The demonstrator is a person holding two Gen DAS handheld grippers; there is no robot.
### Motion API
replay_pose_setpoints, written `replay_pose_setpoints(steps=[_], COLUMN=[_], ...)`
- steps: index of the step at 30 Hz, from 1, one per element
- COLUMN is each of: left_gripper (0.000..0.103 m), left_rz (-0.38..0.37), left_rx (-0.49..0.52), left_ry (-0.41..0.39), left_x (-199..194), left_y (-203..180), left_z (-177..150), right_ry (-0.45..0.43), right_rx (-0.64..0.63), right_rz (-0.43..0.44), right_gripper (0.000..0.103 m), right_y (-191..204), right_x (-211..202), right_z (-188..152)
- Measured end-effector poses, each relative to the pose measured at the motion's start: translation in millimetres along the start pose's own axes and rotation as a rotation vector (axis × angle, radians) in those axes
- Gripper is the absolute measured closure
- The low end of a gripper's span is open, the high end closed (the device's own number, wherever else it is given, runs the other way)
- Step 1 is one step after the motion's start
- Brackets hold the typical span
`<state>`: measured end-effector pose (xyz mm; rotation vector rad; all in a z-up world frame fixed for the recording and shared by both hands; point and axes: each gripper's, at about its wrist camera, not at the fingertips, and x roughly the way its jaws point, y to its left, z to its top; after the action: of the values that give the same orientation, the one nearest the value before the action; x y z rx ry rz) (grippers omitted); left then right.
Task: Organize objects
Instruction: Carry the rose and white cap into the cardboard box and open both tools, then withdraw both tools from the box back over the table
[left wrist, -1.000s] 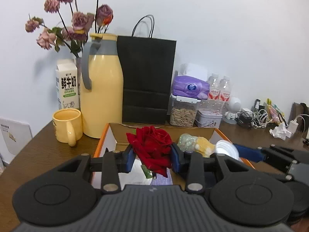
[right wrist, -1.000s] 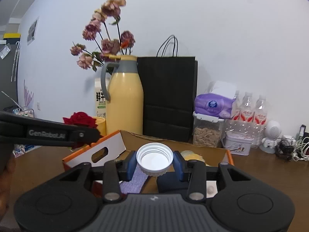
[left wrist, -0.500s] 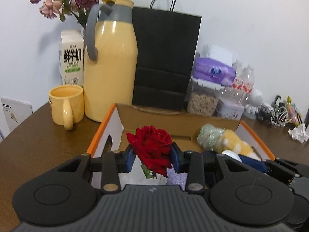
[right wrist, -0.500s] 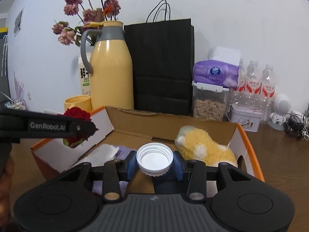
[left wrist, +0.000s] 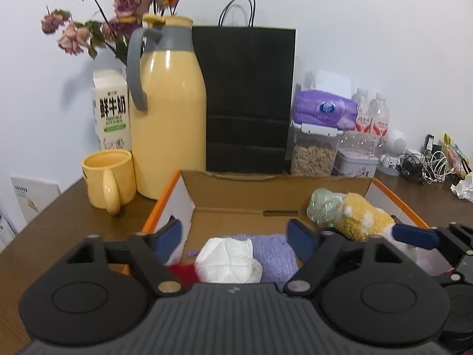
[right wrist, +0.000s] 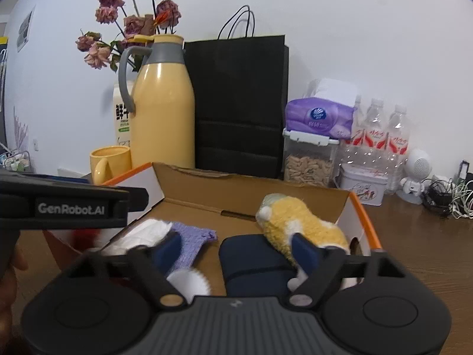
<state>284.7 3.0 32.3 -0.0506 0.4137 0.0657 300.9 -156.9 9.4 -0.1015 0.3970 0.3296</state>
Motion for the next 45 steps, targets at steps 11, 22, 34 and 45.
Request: replay_pose_setpoints(steps=[11, 22, 34, 45], left_gripper=[0.000, 0.000, 0.000, 0.000], left_rz=[0.005, -0.010, -0.028, 0.000], left_rx=[-0.029, -0.044, -0.041, -0.052], left_ry=[-0.036, -0.060, -0.113, -0.100], left_x=[-9.0, -18.6, -54.5, -98.9], left_y=[1.7, 1.2, 5.0, 17.5], left_z=[0.5, -3.1, -6.2, -19.2], right_ry=[-0.026, -0.046, -0.122, -0.159], right_rx=[0.017, 0.014, -0.010, -0.033], right_rz=[-0.007, -0.017, -0.030, -0.026], right_gripper=[0.000, 0.000, 0.000, 0.000], right_y=[-4.3, -4.3, -6.9, 2.4], right_x=[-10.9, -23.3, -63.5, -107.5], right_z=[0.9, 0.5, 0.3, -9.2])
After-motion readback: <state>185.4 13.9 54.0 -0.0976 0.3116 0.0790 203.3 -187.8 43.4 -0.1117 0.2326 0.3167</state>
